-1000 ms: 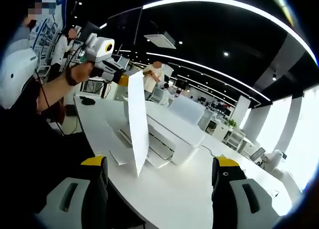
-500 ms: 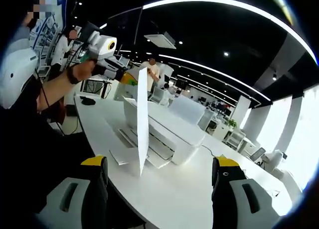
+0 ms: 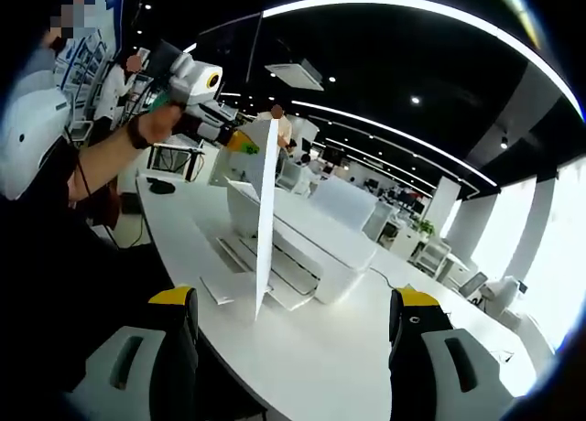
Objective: Remove the paper from the printer output slot and place it on top of the printer
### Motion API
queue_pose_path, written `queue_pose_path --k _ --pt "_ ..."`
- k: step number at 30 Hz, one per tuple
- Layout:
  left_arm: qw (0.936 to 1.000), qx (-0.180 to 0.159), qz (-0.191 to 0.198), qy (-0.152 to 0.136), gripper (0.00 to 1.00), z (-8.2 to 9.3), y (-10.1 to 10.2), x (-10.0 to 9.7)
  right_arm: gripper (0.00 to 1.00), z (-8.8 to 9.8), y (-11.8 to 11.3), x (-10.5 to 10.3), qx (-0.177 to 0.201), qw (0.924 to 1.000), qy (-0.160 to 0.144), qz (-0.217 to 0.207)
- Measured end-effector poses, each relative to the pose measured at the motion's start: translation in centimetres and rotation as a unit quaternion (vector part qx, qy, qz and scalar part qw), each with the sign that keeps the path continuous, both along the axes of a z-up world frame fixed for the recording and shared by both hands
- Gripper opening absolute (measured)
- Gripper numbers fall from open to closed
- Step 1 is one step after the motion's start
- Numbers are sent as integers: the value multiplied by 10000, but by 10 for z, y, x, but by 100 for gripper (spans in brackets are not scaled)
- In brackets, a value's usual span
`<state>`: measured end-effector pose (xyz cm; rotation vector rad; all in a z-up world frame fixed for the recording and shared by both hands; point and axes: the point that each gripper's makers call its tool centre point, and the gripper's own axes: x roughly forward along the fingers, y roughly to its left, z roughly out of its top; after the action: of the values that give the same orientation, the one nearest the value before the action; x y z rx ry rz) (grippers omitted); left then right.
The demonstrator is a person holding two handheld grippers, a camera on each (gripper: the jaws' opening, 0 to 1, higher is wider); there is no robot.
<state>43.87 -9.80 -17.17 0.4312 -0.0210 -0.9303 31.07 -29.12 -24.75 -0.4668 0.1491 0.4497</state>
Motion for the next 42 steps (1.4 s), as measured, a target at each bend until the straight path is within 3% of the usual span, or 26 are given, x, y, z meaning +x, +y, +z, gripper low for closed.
queue_pose_path --k 7,22,26,42 --pt "9990 -212 -129 360 5 4 -2 3 81 1 0 0 8 10000 -14 2" --pt "9978 -338 -244 509 5 18 -10 9 81 0 -1 0 4 10000 7 -12" --pt "9965 -403 -327 660 5 21 -12 10 81 0 -3 0 4 10000 1 -29" --pt "9945 -125 -161 1025 5 25 -14 38 81 -1 -3 1 15 10000 17 -16"
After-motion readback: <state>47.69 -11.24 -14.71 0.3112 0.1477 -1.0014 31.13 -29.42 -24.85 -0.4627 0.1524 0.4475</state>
